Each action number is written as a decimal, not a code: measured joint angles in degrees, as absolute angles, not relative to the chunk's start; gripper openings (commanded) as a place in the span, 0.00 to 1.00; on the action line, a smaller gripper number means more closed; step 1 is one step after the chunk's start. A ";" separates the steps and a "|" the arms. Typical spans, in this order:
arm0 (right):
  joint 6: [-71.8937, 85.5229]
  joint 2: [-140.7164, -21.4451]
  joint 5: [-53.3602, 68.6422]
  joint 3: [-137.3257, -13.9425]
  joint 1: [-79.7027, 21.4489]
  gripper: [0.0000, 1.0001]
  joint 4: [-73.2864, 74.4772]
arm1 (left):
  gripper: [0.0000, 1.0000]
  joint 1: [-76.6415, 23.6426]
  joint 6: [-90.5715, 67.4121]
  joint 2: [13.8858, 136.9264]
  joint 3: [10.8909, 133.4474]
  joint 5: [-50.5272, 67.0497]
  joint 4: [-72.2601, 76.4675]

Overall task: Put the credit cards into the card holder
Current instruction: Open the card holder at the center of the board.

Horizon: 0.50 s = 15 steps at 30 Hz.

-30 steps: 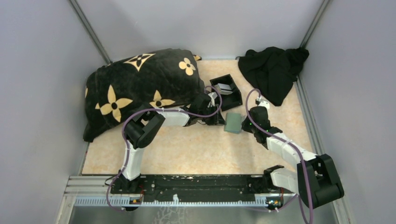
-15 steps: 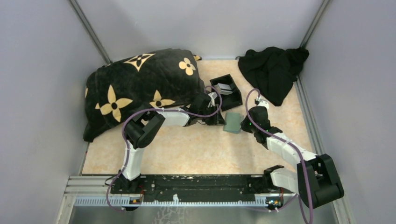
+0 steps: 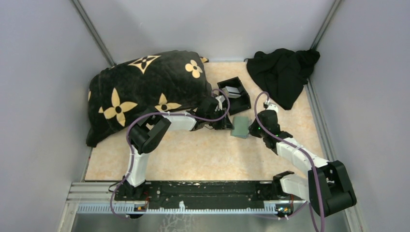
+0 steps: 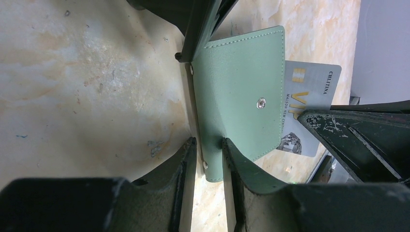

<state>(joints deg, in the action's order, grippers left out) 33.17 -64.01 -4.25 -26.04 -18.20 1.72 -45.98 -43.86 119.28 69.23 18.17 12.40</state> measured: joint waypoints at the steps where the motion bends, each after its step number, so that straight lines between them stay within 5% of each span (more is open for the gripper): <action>1: 33.17 -64.01 -4.19 -26.04 -18.20 0.00 1.72 | 0.33 -45.98 -43.86 119.28 69.23 18.17 12.43; 15: 33.80 -63.70 -2.68 -26.04 -18.20 0.00 1.26 | 0.32 -45.89 -43.99 119.26 67.85 18.17 14.61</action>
